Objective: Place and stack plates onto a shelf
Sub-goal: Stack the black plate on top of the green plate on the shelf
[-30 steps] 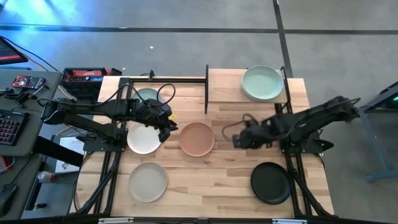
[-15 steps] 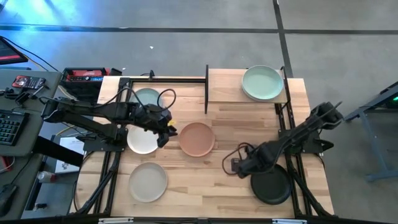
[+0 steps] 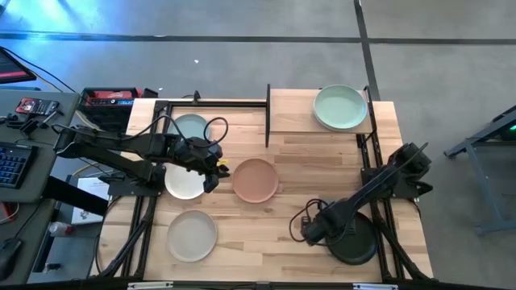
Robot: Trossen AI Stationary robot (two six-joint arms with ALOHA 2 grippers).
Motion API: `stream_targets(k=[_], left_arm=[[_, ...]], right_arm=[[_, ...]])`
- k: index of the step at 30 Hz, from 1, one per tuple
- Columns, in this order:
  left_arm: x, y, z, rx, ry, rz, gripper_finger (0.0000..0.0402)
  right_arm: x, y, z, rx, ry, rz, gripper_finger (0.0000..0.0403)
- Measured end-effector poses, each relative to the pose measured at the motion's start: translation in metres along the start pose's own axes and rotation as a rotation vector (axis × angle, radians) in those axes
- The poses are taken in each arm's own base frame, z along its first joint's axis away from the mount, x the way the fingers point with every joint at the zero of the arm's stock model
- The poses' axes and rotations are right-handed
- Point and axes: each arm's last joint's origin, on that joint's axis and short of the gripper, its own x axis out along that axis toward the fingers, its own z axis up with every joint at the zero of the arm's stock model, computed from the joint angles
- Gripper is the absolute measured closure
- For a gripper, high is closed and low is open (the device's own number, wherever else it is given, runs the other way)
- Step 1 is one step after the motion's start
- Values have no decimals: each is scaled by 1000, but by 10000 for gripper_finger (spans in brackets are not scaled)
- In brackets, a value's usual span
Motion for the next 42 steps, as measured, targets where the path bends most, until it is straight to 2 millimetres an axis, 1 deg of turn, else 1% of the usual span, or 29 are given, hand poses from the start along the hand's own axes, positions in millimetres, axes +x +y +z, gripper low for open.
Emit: stream_targets(k=[6,10,13,17,18,22,26,29,35,42], left_arm=[[0,0,0,0,0,1,312],[0,0,0,0,0,1,312],[0,0,0,0,1,1,312],[0,0,0,0,1,1,312],[0,0,0,0,2,1,312],[0,0,-1,0,5,3,312],[0,0,-1,0,7,4,312],[0,0,-1,0,7,4,312],[0,0,-1,0,7,4,312],[0,0,-1,0,7,4,312]], right_arm=[[16,3,-1,2,-23,-47,291],[21,4,-2,0,-19,-69,293],[21,4,-2,-17,-11,-70,317],[21,5,-3,-26,0,-68,384],[20,5,-3,-38,3,-66,392],[17,7,-5,-51,8,-52,385],[4,14,-11,-70,-21,-1,398],[-12,19,-15,-76,-66,39,399],[-54,25,-22,-75,-193,96,403],[-104,23,-22,-81,-359,151,402]])
